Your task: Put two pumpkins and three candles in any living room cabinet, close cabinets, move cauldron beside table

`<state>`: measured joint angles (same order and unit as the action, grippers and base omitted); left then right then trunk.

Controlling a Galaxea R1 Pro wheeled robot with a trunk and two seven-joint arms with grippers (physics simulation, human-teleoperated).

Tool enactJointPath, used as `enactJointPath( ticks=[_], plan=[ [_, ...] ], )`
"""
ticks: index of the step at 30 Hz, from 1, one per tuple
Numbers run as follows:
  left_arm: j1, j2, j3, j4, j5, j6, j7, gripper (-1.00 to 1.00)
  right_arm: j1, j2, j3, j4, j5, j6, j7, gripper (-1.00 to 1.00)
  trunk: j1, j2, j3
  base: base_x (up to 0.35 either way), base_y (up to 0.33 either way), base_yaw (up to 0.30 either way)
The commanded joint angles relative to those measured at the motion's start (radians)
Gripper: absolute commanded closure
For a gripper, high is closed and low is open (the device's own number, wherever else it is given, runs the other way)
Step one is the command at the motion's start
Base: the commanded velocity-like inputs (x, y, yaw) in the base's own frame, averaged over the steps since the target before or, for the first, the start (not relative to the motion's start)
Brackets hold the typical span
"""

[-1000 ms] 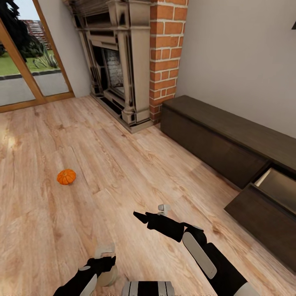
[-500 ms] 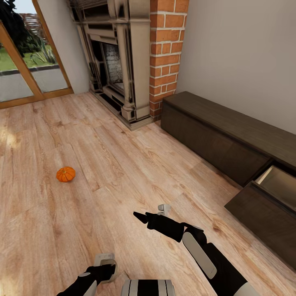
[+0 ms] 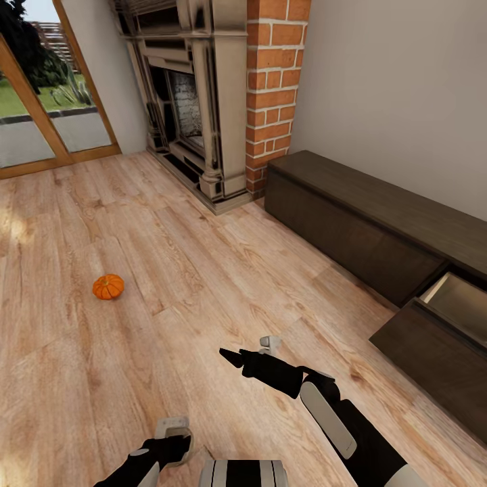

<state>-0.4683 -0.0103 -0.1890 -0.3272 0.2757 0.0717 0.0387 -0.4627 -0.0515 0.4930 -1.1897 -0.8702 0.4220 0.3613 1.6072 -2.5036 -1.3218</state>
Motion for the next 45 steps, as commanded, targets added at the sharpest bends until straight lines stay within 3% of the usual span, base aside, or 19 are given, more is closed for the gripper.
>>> enactJointPath(
  ticks=[1,20,21,45],
  plan=[
    [0.0,0.001,-0.007,0.028,0.007,0.005,0.004,-1.0,-0.001,-0.001,0.001,-0.001,-0.007,0.004,-0.001,-1.0,0.0,0.0,-0.001,0.0,0.0,0.0],
    [0.0,0.004,-0.005,0.016,0.005,-0.003,-0.003,-1.0,-0.001,-0.002,0.001,0.001,-0.007,0.003,-0.001,-1.0,0.0,0.0,-0.001,0.0,0.0,0.0],
    [0.0,0.004,-0.006,0.016,0.005,-0.003,-0.003,1.0,-0.001,-0.002,0.001,0.001,-0.007,0.003,-0.001,-1.0,0.0,0.0,-0.001,0.0,0.0,0.0],
    [0.0,0.0,-0.009,0.014,0.004,-0.006,-0.005,1.0,-0.001,-0.002,0.001,0.001,-0.007,0.003,-0.001,-1.0,0.0,0.0,-0.001,0.0,0.0,0.0]
  ],
)
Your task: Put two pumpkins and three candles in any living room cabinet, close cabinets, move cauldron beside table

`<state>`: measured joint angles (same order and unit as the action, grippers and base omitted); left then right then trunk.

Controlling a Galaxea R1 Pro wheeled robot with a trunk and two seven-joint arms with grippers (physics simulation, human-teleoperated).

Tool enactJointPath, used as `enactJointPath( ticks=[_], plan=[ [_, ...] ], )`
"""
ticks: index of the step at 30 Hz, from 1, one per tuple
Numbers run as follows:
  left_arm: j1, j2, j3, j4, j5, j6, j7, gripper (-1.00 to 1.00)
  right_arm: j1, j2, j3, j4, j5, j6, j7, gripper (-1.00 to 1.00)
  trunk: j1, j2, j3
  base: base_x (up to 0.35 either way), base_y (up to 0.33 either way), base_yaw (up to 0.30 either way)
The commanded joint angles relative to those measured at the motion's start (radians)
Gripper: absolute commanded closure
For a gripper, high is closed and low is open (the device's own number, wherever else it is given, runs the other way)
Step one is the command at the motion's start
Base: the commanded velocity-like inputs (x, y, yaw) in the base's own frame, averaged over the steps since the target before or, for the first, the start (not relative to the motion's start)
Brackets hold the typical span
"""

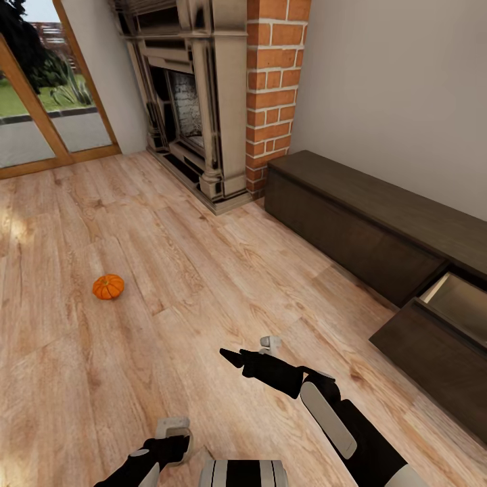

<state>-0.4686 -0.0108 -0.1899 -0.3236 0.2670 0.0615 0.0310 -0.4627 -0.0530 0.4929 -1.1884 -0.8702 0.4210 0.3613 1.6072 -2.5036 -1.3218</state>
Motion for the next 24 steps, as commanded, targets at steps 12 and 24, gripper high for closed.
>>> enactJointPath(
  ticks=[12,24],
  plan=[
    [0.001,0.004,-0.008,-0.032,0.014,0.015,0.003,1.0,-0.001,-0.001,0.001,-0.001,-0.007,0.005,-0.001,-1.0,-0.003,0.001,0.022,0.0,0.0,0.0],
    [0.006,0.15,0.003,-0.622,0.185,0.701,0.004,1.0,-0.001,-0.001,0.001,0.0,-0.007,0.005,-0.001,-1.0,-0.015,0.018,0.067,0.0,0.0,0.0]
  ],
)
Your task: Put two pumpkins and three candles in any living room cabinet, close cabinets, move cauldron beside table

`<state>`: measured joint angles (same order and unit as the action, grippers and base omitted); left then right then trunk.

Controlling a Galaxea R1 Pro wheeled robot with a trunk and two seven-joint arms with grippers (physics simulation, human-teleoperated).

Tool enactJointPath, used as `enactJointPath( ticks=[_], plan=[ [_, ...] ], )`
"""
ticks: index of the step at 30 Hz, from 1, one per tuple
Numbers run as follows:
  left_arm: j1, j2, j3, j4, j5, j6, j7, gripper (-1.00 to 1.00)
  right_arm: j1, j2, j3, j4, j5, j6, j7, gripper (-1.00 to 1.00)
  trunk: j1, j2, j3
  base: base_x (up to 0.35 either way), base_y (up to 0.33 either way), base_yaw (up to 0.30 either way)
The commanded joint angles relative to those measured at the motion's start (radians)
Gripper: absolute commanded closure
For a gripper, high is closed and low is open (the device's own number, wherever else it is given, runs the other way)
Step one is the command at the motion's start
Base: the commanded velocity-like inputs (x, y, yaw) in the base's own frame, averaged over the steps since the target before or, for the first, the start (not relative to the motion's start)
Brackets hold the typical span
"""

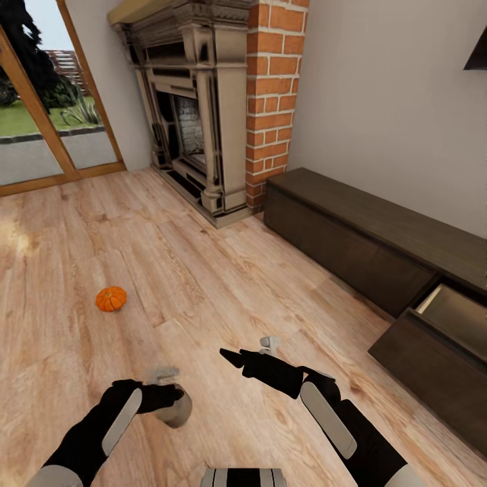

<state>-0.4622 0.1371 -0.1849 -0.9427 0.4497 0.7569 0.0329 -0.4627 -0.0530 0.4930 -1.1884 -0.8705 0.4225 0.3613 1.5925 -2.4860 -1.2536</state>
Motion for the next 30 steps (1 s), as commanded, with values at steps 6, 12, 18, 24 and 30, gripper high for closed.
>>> enactJointPath(
  ticks=[6,12,18,24,30],
  plan=[
    [0.006,0.047,0.033,-0.064,0.058,0.108,0.011,1.0,0.004,-0.005,-0.005,0.018,-0.012,0.001,0.004,-1.0,-0.019,0.035,0.015,0.0,0.0,0.0],
    [0.004,0.059,0.042,-0.098,0.053,0.142,0.009,1.0,0.004,-0.015,-0.039,0.052,-0.019,0.005,-0.005,-1.0,-0.019,0.035,0.015,0.0,0.0,0.0],
    [0.002,0.067,0.041,-0.132,0.065,0.175,0.003,1.0,0.004,-0.012,-0.072,0.086,-0.02,0.006,0.004,-1.0,-0.031,0.056,0.024,0.0,0.0,0.0],
    [0.002,0.068,0.042,-0.166,0.064,0.209,0.002,1.0,0.004,-0.013,-0.106,0.119,-0.023,0.007,0.007,-1.0,-0.054,0.098,0.043,0.0,0.0,0.0],
    [0.002,0.07,0.042,-0.192,0.066,0.211,0.003,1.0,0.004,-0.013,-0.117,0.153,-0.035,0.01,0.005,-1.0,-0.077,0.14,0.062,0.0,0.0,0.0]
  ],
)
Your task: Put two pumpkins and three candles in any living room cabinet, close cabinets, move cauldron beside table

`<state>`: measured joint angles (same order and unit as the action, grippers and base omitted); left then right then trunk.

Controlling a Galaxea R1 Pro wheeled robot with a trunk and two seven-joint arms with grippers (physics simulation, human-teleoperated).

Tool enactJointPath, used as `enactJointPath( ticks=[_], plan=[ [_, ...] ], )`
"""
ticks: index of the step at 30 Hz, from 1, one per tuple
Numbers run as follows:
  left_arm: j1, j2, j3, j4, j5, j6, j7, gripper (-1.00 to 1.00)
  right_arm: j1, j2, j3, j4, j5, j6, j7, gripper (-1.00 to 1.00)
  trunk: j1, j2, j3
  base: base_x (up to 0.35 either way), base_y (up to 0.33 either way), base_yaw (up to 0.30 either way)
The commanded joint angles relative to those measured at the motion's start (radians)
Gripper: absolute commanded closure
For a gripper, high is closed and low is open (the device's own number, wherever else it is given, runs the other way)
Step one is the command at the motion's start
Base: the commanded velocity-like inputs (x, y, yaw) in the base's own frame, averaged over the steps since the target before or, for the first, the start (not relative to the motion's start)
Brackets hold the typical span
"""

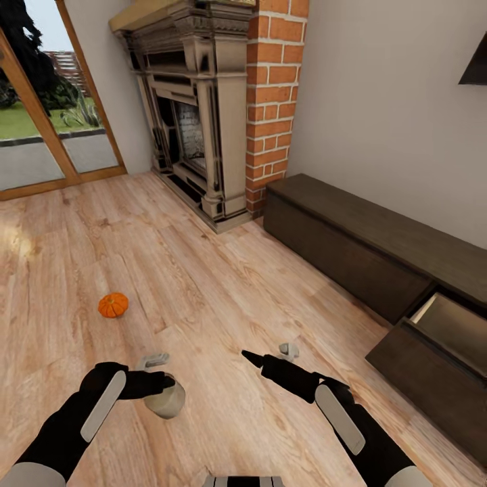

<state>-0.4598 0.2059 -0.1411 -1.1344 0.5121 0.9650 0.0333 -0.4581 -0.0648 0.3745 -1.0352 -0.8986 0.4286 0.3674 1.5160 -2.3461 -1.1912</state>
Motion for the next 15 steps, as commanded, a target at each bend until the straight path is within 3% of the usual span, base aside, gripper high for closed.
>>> enactJointPath(
  ticks=[1,9,15],
  plan=[
    [0.0,0.001,-0.002,-0.001,0.003,0.003,0.003,1.0,-0.001,-0.001,0.001,0.005,-0.008,0.003,-0.001,-1.0,-0.004,0.007,0.002,-0.02,0.0,0.0],
    [0.0,0.0,-0.002,-0.001,0.004,0.003,0.003,1.0,-0.001,0.0,0.001,0.007,-0.009,0.003,-0.001,-1.0,-0.035,0.063,0.028,-0.266,0.0,-0.004],
    [0.0,-0.001,-0.003,-0.001,0.002,0.003,0.003,1.0,-0.001,-0.001,0.001,0.007,-0.01,0.002,-0.001,-1.0,-0.058,0.105,0.051,-0.321,0.0,-0.176]
  ],
)
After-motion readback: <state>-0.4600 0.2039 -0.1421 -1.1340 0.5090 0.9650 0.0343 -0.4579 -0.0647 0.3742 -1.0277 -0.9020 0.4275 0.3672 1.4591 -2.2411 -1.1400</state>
